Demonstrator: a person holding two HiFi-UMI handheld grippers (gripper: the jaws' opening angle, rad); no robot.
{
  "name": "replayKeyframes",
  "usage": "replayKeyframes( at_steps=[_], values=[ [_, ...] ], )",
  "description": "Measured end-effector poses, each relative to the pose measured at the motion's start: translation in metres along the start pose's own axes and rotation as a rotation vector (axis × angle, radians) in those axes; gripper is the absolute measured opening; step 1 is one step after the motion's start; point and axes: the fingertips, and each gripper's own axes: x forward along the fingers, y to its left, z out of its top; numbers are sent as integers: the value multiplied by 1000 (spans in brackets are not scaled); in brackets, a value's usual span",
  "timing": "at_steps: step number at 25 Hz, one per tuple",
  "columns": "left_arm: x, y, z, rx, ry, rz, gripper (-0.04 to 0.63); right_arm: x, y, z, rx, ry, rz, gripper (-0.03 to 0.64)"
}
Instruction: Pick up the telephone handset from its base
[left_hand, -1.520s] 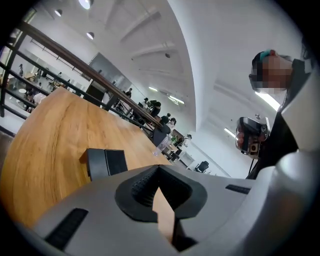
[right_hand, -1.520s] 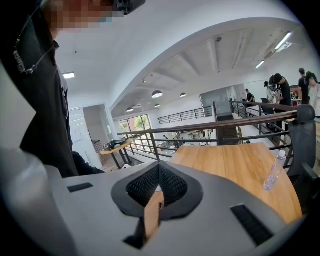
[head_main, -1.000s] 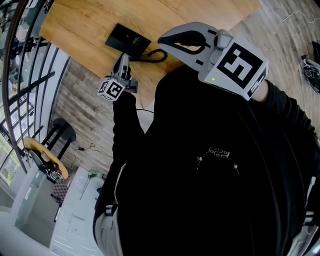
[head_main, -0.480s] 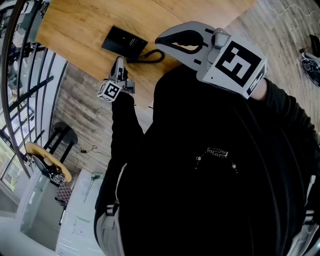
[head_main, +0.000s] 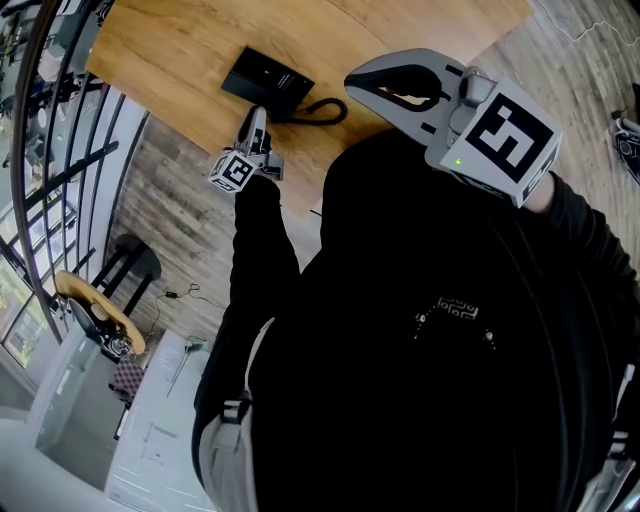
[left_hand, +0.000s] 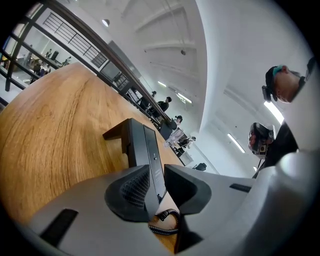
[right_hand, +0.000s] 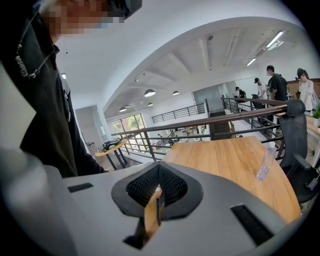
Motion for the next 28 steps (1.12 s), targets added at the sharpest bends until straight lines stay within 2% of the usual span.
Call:
replayKeyframes(
  at_steps=[5, 9, 13, 21, 26, 28],
  values=[
    [2, 18, -12, -29, 39, 20, 161, -3, -2, -2, 11, 2, -11, 15],
    [8, 34, -16, -21, 83, 63, 172, -2, -5, -4, 21, 6, -11, 15],
    [17, 37, -10, -40, 74, 77, 172, -4, -7, -5, 37, 5, -22, 15],
    [25, 33, -6, -109, 53, 56, 173, -8, -14, -9, 60, 10, -33, 15],
    [26, 26, -5, -109, 41, 24, 103, -8, -13, -14, 55, 33, -23, 15],
    [25, 26, -5, -113, 38, 22, 100, -7, -12, -15, 61, 29, -18, 15]
  ],
)
